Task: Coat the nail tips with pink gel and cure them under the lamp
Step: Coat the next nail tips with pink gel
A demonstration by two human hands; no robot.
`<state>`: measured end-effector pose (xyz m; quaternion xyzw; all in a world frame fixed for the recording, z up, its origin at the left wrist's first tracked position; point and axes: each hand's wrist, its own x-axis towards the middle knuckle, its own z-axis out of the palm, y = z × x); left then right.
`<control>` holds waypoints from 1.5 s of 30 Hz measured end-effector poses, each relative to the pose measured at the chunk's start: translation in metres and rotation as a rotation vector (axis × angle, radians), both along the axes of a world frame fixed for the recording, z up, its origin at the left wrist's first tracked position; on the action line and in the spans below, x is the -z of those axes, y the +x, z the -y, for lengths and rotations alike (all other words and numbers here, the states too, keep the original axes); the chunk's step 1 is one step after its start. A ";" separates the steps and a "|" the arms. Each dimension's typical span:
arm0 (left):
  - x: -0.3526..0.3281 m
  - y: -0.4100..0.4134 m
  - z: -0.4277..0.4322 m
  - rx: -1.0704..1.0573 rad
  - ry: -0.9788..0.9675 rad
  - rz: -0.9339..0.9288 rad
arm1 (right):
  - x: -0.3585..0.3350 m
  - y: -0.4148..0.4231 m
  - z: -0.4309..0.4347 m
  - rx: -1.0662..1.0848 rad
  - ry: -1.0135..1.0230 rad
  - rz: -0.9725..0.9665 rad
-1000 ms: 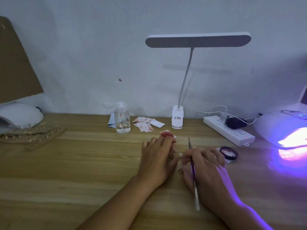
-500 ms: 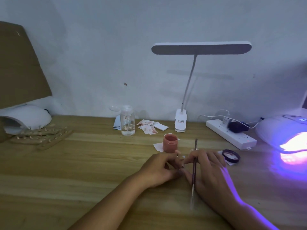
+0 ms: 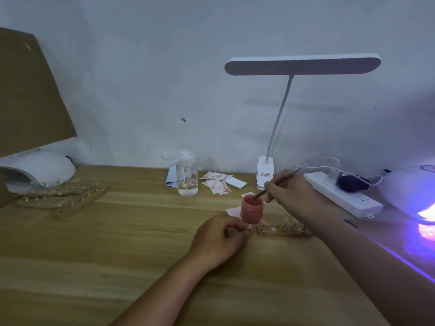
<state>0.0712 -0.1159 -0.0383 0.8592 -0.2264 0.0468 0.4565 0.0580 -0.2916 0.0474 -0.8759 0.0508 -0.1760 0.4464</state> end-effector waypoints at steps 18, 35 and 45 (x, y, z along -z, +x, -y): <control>0.004 0.004 0.001 -0.010 0.051 -0.063 | 0.046 -0.041 -0.004 -0.028 0.396 0.152; 0.003 0.004 0.001 0.020 -0.002 -0.090 | 0.074 -0.063 -0.015 -0.028 0.432 0.104; 0.002 0.002 0.001 0.012 0.011 -0.102 | 0.073 -0.063 -0.015 0.026 0.486 0.123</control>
